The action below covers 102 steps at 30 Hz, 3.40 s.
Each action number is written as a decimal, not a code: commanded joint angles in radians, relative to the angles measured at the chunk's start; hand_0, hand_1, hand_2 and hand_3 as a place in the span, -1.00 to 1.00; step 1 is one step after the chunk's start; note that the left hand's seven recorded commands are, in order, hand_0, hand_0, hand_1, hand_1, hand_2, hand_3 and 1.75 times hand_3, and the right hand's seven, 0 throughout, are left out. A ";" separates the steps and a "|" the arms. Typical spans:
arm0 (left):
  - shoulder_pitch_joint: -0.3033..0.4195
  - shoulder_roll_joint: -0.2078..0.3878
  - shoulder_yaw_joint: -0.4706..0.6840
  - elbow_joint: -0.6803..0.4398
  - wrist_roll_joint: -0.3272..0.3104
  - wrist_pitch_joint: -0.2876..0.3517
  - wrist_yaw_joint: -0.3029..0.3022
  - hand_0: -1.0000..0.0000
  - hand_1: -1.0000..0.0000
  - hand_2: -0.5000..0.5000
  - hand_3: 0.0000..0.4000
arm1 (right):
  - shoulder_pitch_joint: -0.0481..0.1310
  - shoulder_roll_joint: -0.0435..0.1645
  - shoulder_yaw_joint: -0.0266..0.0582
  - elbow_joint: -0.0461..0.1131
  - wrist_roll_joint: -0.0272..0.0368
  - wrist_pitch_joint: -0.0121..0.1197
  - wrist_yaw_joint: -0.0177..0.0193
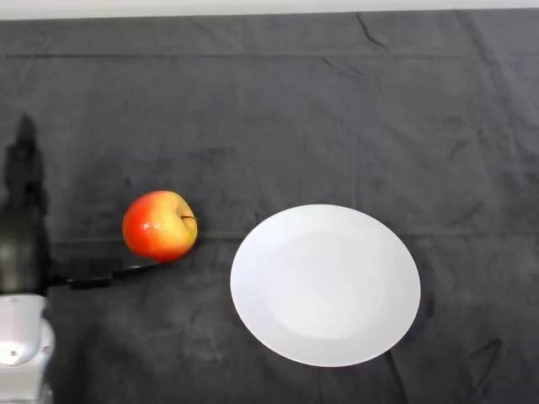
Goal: Move the apple to the plate
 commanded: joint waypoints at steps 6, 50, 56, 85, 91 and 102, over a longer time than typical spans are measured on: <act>-0.012 0.004 -0.078 -0.026 -0.018 0.026 -0.018 1.00 1.00 0.00 -1.00 | -0.006 -0.015 -0.0156 -0.015 0.0171 -0.006 -0.0023; -0.002 0.087 -0.199 -0.142 -0.060 0.228 -0.048 -1.00 -1.00 0.00 1.00 | -0.004 -0.013 -0.0155 -0.020 0.0196 -0.005 -0.0057; 0.036 0.093 -0.198 -0.298 0.004 0.261 0.052 -1.00 -1.00 0.00 1.00 | -0.003 -0.012 -0.0154 -0.022 0.0199 -0.005 -0.0065; 0.041 0.014 -0.509 -0.460 0.159 0.206 0.368 -1.00 -1.00 0.00 1.00 | -0.001 -0.011 -0.0150 -0.027 0.0214 -0.005 -0.0090; 0.020 0.011 -0.570 -0.417 0.160 0.195 0.382 -1.00 -1.00 0.00 1.00 | -0.001 -0.011 -0.0150 -0.026 0.0217 -0.005 -0.0089; -0.015 0.025 -0.634 -0.332 0.147 0.176 0.367 -1.00 -0.44 -0.28 1.00 | -0.002 -0.012 -0.0150 -0.024 0.0221 -0.004 -0.0083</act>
